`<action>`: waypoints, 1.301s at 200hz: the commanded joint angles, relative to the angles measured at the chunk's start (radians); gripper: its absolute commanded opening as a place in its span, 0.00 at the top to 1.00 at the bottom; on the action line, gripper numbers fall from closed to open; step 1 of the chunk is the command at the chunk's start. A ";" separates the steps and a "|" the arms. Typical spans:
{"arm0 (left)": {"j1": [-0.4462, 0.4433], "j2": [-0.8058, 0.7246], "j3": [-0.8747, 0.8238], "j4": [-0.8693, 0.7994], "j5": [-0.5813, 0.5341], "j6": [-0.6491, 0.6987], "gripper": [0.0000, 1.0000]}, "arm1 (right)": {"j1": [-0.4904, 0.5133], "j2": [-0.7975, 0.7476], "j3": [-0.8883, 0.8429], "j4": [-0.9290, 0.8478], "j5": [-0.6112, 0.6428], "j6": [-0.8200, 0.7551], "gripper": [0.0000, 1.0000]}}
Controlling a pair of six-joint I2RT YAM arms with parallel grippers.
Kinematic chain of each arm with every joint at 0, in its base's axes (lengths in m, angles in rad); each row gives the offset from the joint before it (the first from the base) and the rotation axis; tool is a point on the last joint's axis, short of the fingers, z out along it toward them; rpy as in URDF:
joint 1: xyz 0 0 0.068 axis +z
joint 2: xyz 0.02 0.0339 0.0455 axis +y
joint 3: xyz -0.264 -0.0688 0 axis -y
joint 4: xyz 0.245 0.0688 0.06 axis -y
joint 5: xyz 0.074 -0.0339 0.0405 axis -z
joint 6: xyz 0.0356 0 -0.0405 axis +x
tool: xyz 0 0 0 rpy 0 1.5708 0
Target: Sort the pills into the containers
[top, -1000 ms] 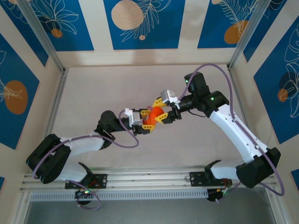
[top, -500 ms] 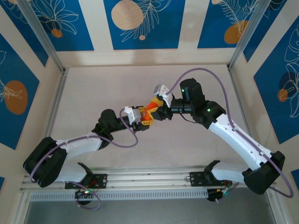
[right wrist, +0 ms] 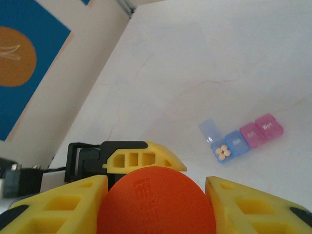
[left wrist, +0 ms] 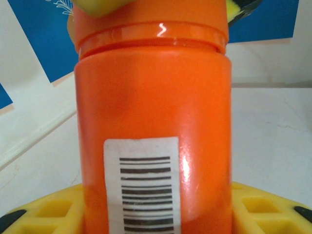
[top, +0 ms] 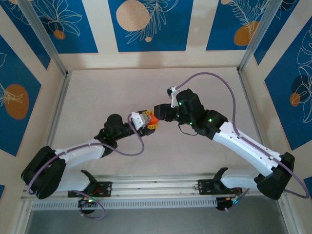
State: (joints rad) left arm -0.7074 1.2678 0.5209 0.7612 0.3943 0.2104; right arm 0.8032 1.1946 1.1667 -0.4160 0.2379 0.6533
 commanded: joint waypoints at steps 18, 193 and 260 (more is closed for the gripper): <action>-0.033 -0.058 0.044 0.106 0.017 0.079 1.00 | 0.028 0.003 0.005 -0.101 0.214 0.273 0.53; -0.043 -0.031 -0.015 0.187 0.018 0.050 1.00 | -0.092 -0.044 0.154 -0.103 0.059 -0.043 0.31; -0.032 -0.054 -0.027 0.236 0.090 -0.024 1.00 | -0.251 -0.134 0.119 -0.107 -0.693 -0.843 0.33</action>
State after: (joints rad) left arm -0.7471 1.2453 0.5041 0.9234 0.4236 0.2333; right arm 0.5701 1.1057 1.2839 -0.5091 -0.0555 0.1989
